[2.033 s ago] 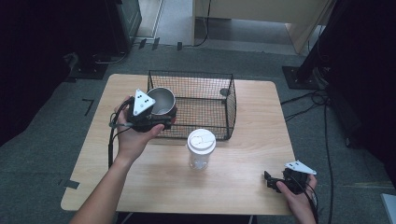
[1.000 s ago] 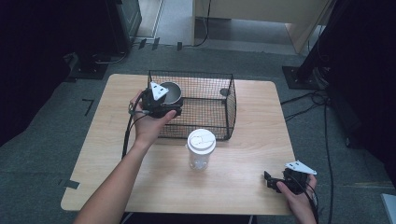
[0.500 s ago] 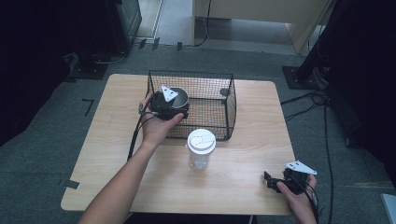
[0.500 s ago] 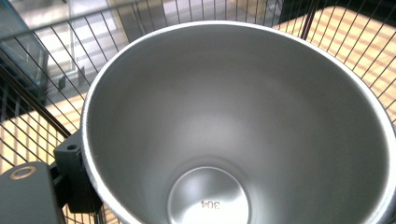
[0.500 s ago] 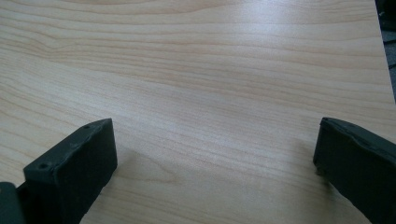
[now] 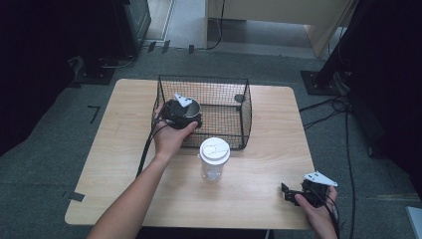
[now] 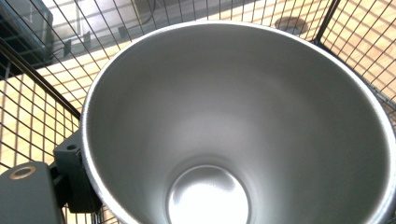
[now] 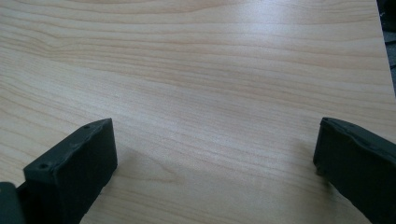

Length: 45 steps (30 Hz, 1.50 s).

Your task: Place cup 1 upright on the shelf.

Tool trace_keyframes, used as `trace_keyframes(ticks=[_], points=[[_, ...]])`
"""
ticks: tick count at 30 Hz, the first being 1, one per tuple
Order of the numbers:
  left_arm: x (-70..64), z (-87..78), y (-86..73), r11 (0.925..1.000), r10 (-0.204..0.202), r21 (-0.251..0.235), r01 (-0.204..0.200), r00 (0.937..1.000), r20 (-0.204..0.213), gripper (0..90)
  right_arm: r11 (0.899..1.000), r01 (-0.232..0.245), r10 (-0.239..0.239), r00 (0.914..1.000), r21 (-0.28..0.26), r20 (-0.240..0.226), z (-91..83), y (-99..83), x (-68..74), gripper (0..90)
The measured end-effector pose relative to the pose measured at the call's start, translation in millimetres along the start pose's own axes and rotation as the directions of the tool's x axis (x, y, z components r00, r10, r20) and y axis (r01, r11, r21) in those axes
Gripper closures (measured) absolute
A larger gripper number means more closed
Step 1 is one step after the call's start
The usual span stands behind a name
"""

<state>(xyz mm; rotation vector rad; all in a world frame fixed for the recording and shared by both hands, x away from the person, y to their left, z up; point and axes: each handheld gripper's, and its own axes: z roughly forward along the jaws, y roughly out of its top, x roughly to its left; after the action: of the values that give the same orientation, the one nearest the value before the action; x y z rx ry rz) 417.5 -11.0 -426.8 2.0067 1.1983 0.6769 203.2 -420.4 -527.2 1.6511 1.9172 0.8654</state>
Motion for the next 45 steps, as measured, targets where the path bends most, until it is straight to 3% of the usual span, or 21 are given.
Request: trace_keyframes(ticks=[17,20,21,27,32,40,45], points=[[1.6,0.2,-0.1,0.9988,-0.042,0.026,0.042,0.9991,-0.006,7.4,1.0,0.001,-0.001,1.0,0.001,0.002,0.0,0.0,0.3,0.0],[0.3,0.3,-0.9,0.9991,-0.03,0.03,0.03,0.9995,-0.002,2.6,1.0,0.002,-0.002,1.0,0.002,0.002,0.0,0.0,0.2,0.0],[-0.2,0.0,-1.1,0.9991,-0.022,0.036,0.023,0.9996,-0.02,0.0,1.0,0.002,-0.002,1.0,0.002,0.002,0.0,0.0,0.3,0.0],[0.6,-2.3,-1.0,0.9991,-0.015,0.038,0.016,0.9995,-0.029,0.0,1.0,0.002,-0.002,1.0,0.002,0.002,0.0,0.0,0.2,0.0],[0.1,-7.8,0.8,0.9998,-0.013,0.013,0.014,0.9993,-0.035,0.0,1.0,0.001,-0.001,1.0,0.002,0.002,0.0,0.1,0.3,0.0],[-0.7,-24.2,4.6,0.9997,-0.009,-0.024,0.009,0.9999,0.012,0.0,1.0,0.002,-0.002,1.0,0.002,0.002,0.0,0.1,0.3,0.0],[0.9,-38.6,7.2,0.9978,-0.015,-0.064,0.016,0.9997,0.018,0.0,1.0,0.004,-0.004,1.0,0.002,0.004,0.2,0.0,0.5,0.0]])
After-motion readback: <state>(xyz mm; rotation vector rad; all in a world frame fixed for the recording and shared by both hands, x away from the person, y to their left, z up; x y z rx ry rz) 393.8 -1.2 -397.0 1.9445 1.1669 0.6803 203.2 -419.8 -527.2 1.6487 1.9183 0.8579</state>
